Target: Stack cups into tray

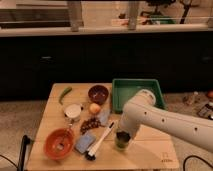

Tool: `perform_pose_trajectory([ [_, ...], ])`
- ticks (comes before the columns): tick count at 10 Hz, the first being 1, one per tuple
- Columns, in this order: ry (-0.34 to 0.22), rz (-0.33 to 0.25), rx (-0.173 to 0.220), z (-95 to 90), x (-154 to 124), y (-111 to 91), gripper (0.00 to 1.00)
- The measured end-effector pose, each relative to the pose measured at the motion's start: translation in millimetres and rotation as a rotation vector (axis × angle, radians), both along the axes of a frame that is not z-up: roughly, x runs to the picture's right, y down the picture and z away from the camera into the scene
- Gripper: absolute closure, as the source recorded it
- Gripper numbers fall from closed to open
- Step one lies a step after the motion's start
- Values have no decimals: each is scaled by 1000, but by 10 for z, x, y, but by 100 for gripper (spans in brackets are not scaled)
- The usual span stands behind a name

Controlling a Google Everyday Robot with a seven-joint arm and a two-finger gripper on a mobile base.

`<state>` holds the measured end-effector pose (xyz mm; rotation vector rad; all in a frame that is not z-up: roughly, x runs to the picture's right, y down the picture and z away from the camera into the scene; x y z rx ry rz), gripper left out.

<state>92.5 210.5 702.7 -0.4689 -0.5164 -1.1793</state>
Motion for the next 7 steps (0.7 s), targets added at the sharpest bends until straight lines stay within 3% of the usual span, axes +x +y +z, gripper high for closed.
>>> perform_pose_trajectory([
  [7, -14, 23, 12, -40, 156, 78, 20],
])
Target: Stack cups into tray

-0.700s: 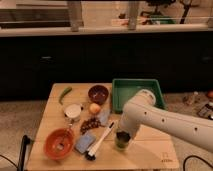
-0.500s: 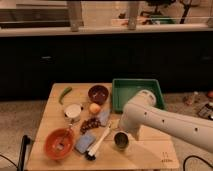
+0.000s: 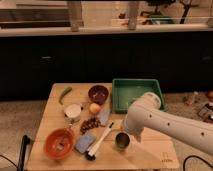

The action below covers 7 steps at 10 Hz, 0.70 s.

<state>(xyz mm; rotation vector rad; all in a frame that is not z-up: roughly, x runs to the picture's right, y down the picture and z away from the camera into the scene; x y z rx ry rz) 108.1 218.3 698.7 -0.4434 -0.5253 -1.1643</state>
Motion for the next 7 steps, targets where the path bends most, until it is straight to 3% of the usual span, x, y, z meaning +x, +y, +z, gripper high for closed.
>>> perform_pose_trajectory([
  [7, -36, 43, -3, 36, 327, 188, 20],
])
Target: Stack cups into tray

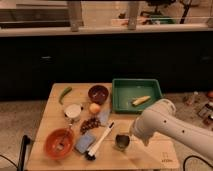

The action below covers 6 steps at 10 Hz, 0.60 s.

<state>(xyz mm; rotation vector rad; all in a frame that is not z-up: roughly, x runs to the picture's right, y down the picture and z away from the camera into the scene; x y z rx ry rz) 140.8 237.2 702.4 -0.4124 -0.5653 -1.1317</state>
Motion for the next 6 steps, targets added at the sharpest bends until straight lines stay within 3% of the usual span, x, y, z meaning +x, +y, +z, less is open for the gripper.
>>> perform_pose_trajectory([
  [6, -19, -24, -20, 128, 22, 188, 20],
])
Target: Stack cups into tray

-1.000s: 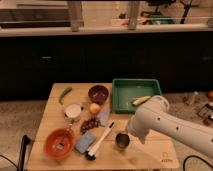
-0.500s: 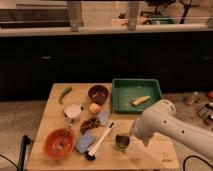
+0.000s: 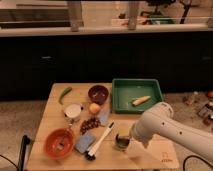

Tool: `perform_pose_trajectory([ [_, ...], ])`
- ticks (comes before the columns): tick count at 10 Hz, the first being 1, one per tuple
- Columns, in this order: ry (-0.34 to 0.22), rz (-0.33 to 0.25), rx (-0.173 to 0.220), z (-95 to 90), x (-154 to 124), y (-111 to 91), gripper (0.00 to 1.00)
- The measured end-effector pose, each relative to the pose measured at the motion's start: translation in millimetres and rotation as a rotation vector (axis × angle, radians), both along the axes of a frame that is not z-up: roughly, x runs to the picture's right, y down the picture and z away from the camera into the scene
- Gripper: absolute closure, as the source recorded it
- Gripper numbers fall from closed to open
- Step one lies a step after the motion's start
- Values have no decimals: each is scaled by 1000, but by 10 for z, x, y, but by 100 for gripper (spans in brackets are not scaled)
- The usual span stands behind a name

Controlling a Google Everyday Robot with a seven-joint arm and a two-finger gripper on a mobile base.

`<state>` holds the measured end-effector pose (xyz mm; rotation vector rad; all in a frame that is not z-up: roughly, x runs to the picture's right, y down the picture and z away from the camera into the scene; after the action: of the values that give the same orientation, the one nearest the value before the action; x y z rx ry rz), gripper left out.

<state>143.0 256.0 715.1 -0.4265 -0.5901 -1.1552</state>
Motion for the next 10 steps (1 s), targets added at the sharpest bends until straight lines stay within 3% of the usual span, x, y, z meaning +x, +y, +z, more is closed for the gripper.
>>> perform_pose_trajectory([
  [10, 50, -3, -30, 235, 54, 175, 20],
])
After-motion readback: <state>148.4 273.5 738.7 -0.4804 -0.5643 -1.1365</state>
